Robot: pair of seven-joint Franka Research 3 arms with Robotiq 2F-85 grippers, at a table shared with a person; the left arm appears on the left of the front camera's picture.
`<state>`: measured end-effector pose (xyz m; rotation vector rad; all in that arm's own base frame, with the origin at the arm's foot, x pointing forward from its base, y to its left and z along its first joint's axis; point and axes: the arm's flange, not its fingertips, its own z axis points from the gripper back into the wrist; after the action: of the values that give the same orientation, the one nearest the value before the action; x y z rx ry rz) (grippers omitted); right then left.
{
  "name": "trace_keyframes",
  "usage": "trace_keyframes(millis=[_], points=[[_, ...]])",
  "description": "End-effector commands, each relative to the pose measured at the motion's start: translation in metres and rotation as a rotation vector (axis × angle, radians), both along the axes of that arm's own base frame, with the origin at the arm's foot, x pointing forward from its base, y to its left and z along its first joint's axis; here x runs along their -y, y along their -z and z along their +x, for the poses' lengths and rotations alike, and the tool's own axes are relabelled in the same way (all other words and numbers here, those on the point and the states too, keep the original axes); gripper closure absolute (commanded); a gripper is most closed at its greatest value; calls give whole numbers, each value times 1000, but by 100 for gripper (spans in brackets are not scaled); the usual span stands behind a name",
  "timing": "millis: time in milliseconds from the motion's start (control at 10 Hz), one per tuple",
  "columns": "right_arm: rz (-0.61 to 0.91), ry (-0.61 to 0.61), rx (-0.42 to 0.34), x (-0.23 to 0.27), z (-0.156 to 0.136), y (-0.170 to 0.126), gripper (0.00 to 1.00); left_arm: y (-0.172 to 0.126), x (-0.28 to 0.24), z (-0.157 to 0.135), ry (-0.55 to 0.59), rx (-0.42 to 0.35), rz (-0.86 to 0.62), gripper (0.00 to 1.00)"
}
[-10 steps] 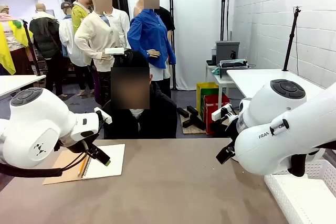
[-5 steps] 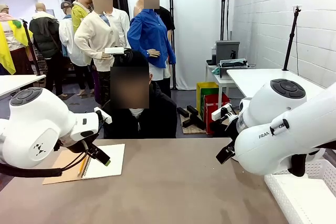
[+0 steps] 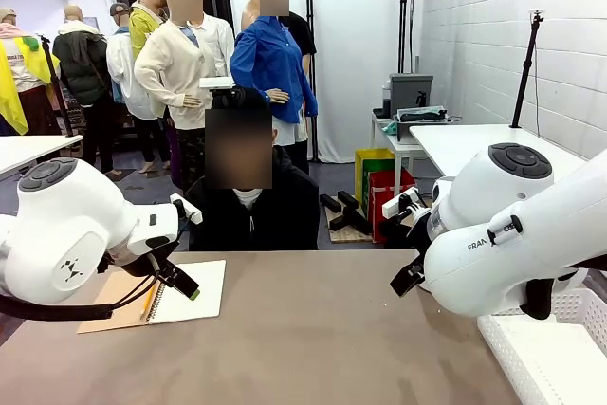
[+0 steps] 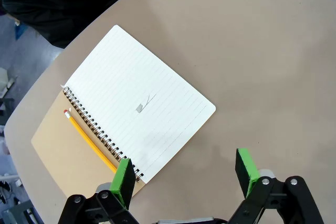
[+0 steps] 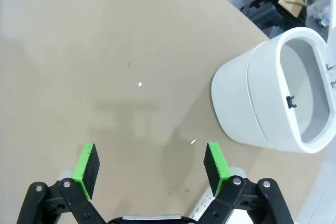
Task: Sort the paper based on its condition.
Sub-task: If a person hands you a paper, place it in the Organizing basket , and if it's crumpled, put it in the Trash can.
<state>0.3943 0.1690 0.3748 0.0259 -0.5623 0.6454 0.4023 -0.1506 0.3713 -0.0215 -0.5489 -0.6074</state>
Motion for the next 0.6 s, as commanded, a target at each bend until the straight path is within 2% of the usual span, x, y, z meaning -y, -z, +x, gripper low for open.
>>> trace_keyframes(millis=[0, 500], points=[[0, 0, 0, 0, 0, 0, 0, 0, 0, 0, -1, 0, 0, 0], [0, 0, 0, 0, 0, 0, 0, 0, 0, 0, -1, 0, 0, 0]])
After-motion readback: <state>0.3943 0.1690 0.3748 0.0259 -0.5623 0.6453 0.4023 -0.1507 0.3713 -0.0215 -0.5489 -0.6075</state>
